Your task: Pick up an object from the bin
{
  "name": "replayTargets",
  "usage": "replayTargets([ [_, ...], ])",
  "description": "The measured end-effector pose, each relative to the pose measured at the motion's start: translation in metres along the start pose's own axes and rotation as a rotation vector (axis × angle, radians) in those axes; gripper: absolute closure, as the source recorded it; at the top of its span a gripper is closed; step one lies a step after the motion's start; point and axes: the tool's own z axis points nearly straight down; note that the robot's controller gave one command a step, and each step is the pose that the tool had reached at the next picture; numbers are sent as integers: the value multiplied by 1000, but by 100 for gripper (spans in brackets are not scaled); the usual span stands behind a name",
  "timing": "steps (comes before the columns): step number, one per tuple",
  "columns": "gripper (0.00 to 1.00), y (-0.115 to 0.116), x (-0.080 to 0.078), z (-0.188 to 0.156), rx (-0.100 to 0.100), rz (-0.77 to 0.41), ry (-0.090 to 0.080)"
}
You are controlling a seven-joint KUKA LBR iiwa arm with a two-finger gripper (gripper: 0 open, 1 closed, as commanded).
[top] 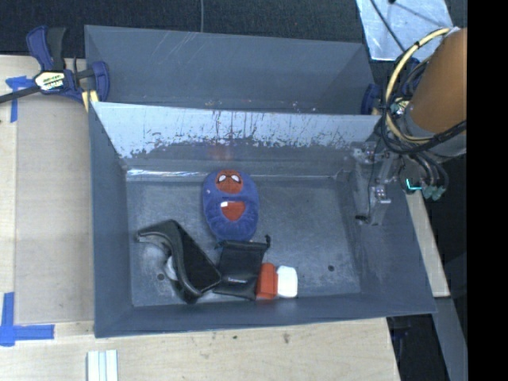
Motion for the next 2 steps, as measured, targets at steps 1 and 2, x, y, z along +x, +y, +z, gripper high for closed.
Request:
replayTargets([
  [1,0,36,2,80,-1,122,0],
  [2,0,123,33,56,-3,-21,-6],
])
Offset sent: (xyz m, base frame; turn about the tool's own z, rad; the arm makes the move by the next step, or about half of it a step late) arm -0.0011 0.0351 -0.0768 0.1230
